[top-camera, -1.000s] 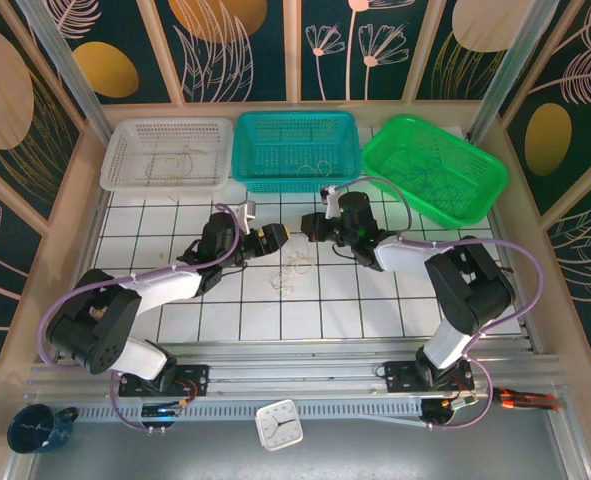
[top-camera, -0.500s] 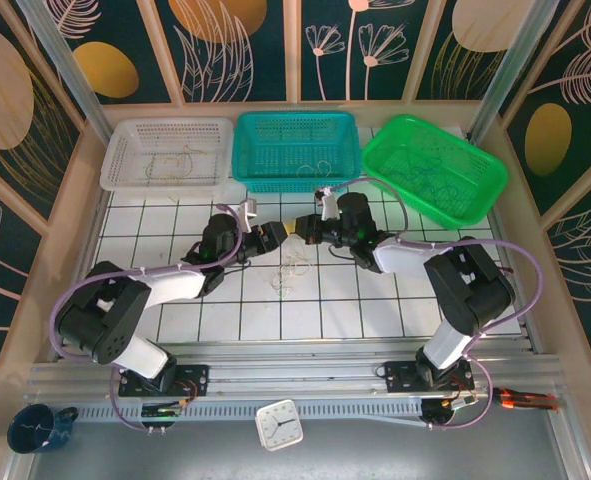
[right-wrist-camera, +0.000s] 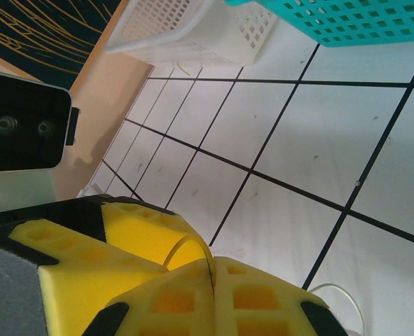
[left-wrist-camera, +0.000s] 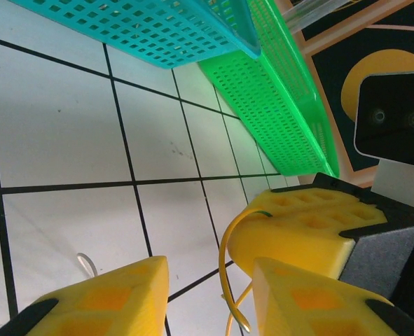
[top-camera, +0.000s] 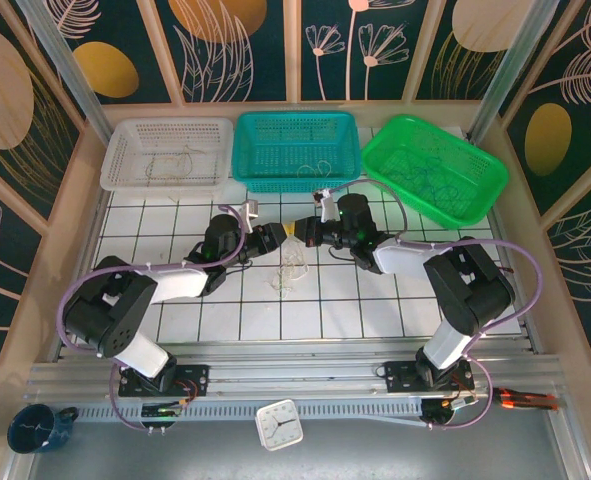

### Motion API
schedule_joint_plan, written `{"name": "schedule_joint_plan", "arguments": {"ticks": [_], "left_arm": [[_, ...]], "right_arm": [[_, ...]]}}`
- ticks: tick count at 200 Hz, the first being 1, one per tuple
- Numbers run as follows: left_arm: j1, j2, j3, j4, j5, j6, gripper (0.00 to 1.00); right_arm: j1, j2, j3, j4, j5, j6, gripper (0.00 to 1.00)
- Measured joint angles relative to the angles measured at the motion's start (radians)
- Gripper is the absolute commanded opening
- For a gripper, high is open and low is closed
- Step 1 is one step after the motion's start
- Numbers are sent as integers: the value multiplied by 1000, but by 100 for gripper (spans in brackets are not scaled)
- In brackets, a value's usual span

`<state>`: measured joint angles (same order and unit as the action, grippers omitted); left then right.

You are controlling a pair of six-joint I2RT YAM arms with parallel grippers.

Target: Untangle the cables

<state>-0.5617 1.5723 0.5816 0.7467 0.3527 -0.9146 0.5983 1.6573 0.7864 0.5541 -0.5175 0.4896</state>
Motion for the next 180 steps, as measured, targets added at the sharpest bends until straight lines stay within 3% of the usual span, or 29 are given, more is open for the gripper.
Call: {"name": "schedule_joint_plan", "arguments": {"ticks": [25,74,128,168,180], "left_arm": [[0,3,0,6,3,-1,27],[0,4,0,9,6,-6,0],[0,-22,0,4,21,-6,0],[-1,-93,-8,40,74,-92,0],[-1,-96,-12,63,86,-124,0]], "right_arm": [[0,0,0,0,-1,0,0],[0,0,0,0,0,-1,0],[0,0,-22,-1,19,-14,0],[7,0,-31,50,-6,-19,0],[7,0,-31,65,-12,-19,15]]}}
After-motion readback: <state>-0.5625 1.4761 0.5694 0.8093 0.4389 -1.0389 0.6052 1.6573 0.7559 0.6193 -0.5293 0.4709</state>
